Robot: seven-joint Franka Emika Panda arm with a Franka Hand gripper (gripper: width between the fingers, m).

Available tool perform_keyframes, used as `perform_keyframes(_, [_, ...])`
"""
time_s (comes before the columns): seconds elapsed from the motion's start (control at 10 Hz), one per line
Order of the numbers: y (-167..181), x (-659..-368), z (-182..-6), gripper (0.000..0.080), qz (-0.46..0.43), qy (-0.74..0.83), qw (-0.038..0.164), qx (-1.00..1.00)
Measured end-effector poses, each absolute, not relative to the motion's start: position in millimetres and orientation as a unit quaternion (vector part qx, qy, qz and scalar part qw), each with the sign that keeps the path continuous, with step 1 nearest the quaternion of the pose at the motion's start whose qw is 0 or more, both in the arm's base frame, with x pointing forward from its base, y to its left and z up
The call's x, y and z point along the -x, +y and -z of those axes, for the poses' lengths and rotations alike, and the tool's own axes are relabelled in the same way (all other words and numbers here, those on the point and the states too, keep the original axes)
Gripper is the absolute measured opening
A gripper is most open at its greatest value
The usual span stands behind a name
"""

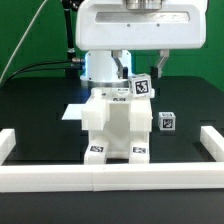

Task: Assemble chair

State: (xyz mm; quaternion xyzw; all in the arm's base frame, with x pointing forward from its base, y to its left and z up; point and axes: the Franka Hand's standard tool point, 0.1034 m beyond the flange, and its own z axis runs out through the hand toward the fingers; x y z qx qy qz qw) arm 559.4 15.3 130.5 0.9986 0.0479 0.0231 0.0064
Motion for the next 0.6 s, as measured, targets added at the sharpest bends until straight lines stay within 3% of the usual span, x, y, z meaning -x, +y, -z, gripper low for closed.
perform_keyframes(0.1, [15.3,-559.4,-130.4,0.0602,-0.023,0.048,0.006,-0.999])
perform_keyframes(0.6, [15.3,-559.4,-130.4,0.0648,-0.023,0.048,0.006,-0.999])
